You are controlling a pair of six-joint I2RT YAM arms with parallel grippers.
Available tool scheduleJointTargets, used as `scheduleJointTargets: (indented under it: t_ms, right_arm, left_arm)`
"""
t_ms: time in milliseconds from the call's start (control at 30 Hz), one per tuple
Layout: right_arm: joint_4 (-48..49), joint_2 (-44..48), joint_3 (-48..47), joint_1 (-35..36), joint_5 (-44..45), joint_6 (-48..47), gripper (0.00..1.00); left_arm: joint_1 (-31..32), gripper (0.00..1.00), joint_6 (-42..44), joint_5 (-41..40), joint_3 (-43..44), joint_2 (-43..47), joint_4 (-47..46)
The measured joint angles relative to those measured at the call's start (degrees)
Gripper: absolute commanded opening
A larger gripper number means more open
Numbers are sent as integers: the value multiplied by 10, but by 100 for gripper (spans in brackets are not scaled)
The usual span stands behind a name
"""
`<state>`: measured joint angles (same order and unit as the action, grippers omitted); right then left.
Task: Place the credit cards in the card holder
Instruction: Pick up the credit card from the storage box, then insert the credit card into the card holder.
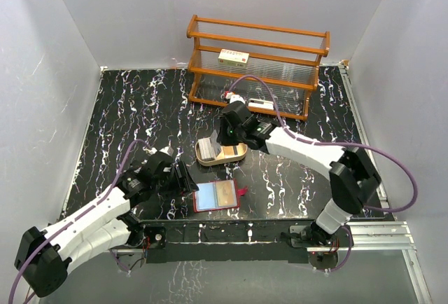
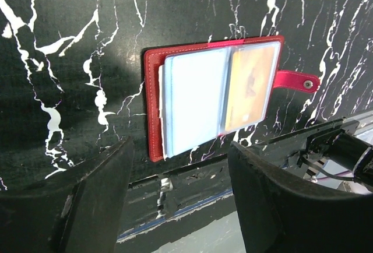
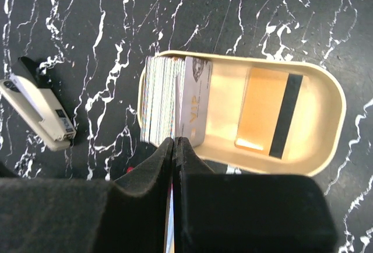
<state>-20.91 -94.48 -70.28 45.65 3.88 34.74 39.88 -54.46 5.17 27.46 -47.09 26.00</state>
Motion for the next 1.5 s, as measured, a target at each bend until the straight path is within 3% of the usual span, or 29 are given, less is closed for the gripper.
scheduleJointTargets:
  t_ms: [400,700,1067,1500]
  right_arm:
    - [-15,149,101,0,-25,19,0]
    - [13,244,222,30,-87,92,0]
    - [74,237,284,95,-98,151,0]
    - [124,193,327,106,-82,167,0]
  left_arm:
    - [0,56,-21,24,-42,-20,-20]
    - [0,55,-27,30,-50,-46,-34]
    - [0,41,-28,36,-62,-82,-73]
    - [0,25,-28,45,-73,-95,-109]
